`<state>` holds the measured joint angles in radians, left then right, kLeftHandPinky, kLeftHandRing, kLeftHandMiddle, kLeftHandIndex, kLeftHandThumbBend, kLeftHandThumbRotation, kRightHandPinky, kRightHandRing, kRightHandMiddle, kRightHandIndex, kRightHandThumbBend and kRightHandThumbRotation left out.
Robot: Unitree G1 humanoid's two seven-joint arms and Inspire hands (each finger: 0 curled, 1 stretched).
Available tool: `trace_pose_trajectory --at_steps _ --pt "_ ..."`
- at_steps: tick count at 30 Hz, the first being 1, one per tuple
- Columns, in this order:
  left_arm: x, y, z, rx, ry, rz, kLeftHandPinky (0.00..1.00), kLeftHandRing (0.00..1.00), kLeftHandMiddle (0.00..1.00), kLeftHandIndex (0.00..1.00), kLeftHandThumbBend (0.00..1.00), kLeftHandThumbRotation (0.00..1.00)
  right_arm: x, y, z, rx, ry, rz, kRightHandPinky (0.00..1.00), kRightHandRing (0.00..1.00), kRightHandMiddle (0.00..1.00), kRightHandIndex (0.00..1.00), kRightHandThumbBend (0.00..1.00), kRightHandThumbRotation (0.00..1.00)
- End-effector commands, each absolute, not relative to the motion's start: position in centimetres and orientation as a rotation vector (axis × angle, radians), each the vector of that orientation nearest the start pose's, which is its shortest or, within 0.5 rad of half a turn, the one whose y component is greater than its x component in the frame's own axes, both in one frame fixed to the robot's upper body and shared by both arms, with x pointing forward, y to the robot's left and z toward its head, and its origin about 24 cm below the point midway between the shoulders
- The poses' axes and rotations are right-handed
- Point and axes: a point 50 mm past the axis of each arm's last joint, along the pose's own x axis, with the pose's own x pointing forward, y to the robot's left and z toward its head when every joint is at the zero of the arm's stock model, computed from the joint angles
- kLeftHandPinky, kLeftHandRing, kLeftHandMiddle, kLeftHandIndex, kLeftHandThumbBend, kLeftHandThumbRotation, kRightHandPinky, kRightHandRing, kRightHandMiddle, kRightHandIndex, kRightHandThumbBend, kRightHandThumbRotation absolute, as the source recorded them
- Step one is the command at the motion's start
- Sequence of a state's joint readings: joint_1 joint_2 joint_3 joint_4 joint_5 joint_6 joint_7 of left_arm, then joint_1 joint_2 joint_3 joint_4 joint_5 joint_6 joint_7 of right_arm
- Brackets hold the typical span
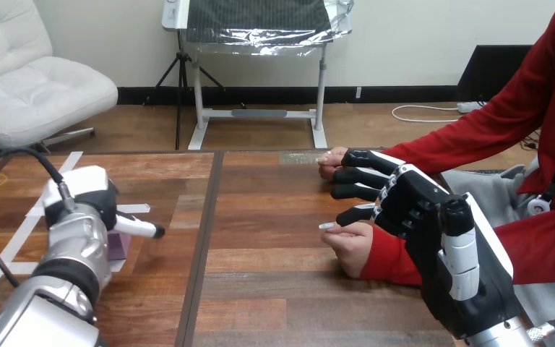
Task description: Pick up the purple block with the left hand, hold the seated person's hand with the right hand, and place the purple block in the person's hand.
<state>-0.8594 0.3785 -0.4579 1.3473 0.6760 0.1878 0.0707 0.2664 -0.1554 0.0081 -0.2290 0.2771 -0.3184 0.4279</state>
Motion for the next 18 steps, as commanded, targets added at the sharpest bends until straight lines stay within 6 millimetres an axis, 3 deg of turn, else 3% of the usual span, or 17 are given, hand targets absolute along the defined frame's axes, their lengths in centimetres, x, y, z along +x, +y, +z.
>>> trace_pose_trajectory --at_steps 1,18 --pt "36.47 23.83 3.45 1.446 0.579 -0.049 0.86 0.88 0.88 0.87 0.85 0.56 20.21 -16.56 8.54 0.051 -0.39 0.384 0.59 0.73 0.75 0.78 0.87 1.0" --pt "36.48 23.64 3.36 1.425 0.599 -0.068 0.87 0.88 0.89 0.87 0.82 0.55 20.22 -16.51 8.59 0.053 -0.392 0.388 0.59 0.73 0.75 0.78 0.87 1.0"
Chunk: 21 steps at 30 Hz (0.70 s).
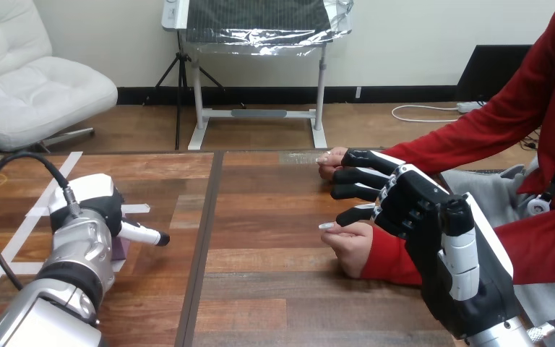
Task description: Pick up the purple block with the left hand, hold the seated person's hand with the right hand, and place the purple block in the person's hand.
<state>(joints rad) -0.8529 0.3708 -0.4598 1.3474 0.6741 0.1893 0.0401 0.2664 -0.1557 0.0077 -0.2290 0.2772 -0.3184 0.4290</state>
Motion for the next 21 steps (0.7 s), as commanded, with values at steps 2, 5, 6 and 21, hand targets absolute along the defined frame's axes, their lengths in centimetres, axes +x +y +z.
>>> trace_pose_trajectory --at_steps 2,5,6,21 --pt "36.5 23.61 3.37 1.415 0.604 -0.067 0.87 0.88 0.89 0.88 0.81 0.54 20.23 -16.49 8.62 0.054 -0.394 0.388 0.59 0.73 0.75 0.78 0.87 1.0" --pt "36.49 23.6 3.35 1.408 0.609 -0.067 0.87 0.89 0.89 0.88 0.8 0.52 20.24 -16.48 8.63 0.053 -0.394 0.388 0.59 0.73 0.75 0.78 0.87 1.0" --pt "36.49 23.6 3.34 1.407 0.61 -0.067 0.87 0.89 0.89 0.88 0.8 0.52 20.24 -16.48 8.63 0.053 -0.394 0.388 0.59 0.73 0.75 0.78 0.87 1.0" --pt "36.36 23.59 3.14 1.406 0.616 -0.059 0.83 0.87 0.88 0.87 0.79 0.52 20.24 -16.54 8.67 0.051 -0.394 0.393 0.59 0.73 0.76 0.78 0.86 1.0"
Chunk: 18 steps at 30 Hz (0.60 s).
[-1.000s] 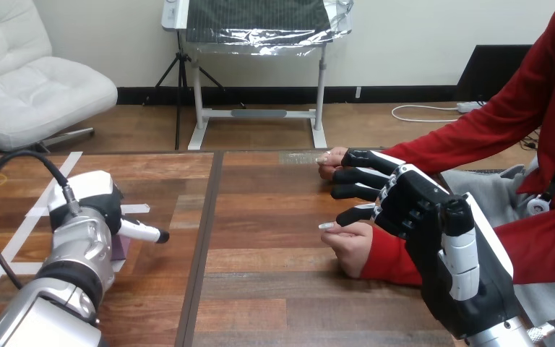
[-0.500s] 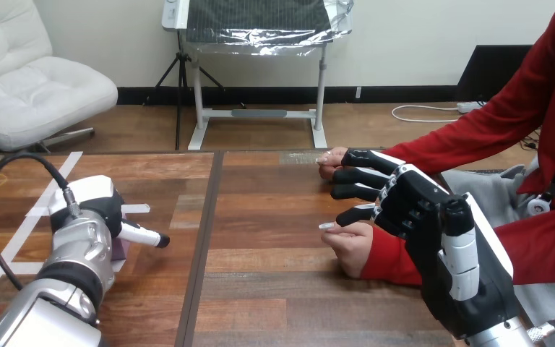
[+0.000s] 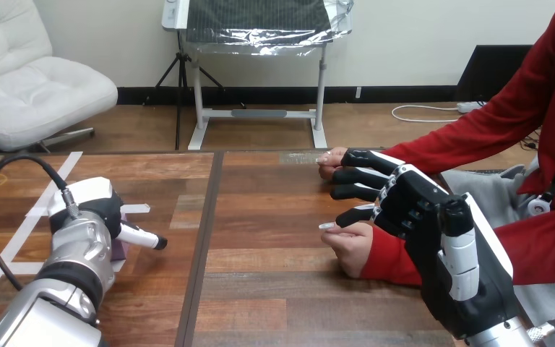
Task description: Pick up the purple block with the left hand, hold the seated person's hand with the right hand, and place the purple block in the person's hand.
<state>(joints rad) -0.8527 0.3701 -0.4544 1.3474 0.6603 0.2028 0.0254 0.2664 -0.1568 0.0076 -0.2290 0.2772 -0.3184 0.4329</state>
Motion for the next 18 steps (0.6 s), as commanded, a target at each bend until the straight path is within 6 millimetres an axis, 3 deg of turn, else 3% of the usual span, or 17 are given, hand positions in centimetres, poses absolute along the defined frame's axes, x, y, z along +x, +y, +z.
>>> trace_pose_trajectory --at_steps 1,10,18 --pt "36.36 23.59 3.14 1.402 0.618 -0.057 0.82 0.86 0.88 0.87 0.78 0.51 20.24 -16.55 8.68 0.052 -0.394 0.393 0.59 0.73 0.76 0.78 0.86 1.0" --pt "36.37 23.6 3.18 1.371 0.624 -0.043 0.79 0.87 0.89 0.87 0.76 0.46 20.23 -16.58 8.73 0.055 -0.394 0.394 0.58 0.73 0.75 0.78 0.86 1.0" --pt "36.35 23.58 3.15 1.34 0.616 -0.018 0.71 0.86 0.88 0.85 0.75 0.33 20.2 -16.65 8.74 0.055 -0.39 0.398 0.58 0.74 0.76 0.78 0.86 1.0"
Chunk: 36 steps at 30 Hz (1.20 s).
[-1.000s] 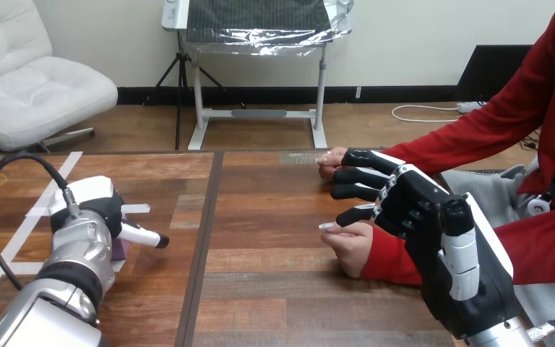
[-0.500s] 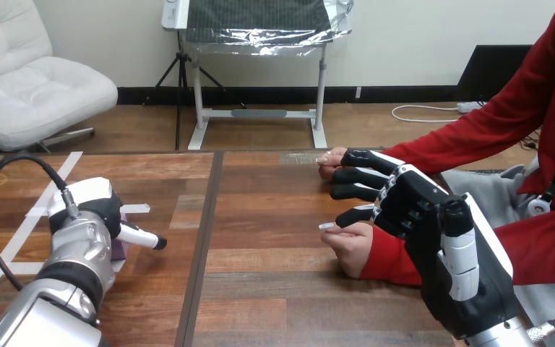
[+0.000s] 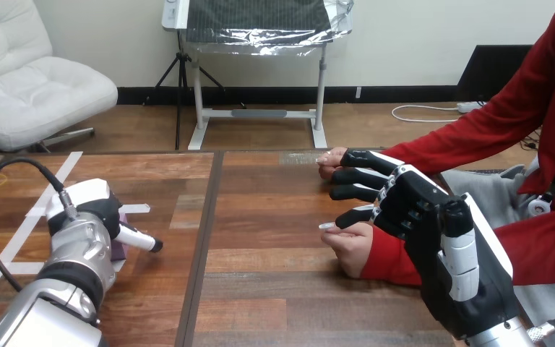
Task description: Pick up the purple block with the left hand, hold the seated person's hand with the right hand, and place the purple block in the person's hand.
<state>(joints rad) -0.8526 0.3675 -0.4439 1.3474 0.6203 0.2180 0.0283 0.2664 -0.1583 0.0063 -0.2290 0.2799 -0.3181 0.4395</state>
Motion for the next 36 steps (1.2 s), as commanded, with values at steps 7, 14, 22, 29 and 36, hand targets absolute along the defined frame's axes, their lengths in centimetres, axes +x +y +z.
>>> trace_pose_trajectory --at_steps 7,14,22,29,36 --pt "36.28 23.65 3.09 1.314 0.611 0.0 0.65 0.85 0.87 0.83 0.72 0.21 20.17 -16.65 8.76 0.053 -0.389 0.396 0.58 0.74 0.76 0.78 0.87 1.0" --pt "36.23 23.74 3.04 1.304 0.6 0.013 0.6 0.82 0.86 0.81 0.69 0.13 20.17 -16.63 8.77 0.052 -0.388 0.396 0.58 0.74 0.76 0.78 0.87 1.0" --pt "36.2 23.84 3.04 1.289 0.596 0.019 0.57 0.82 0.86 0.8 0.66 0.08 20.17 -16.61 8.83 0.053 -0.388 0.402 0.58 0.74 0.76 0.78 0.87 1.0" --pt "36.24 23.88 3.13 1.297 0.6 0.016 0.53 0.8 0.86 0.8 0.64 0.06 20.18 -16.62 8.83 0.05 -0.389 0.4 0.58 0.74 0.76 0.78 0.86 1.0" --pt "36.22 23.95 3.13 1.29 0.59 0.025 0.47 0.77 0.86 0.79 0.65 0.04 20.21 -16.63 8.85 0.05 -0.389 0.402 0.58 0.74 0.75 0.78 0.86 1.0"
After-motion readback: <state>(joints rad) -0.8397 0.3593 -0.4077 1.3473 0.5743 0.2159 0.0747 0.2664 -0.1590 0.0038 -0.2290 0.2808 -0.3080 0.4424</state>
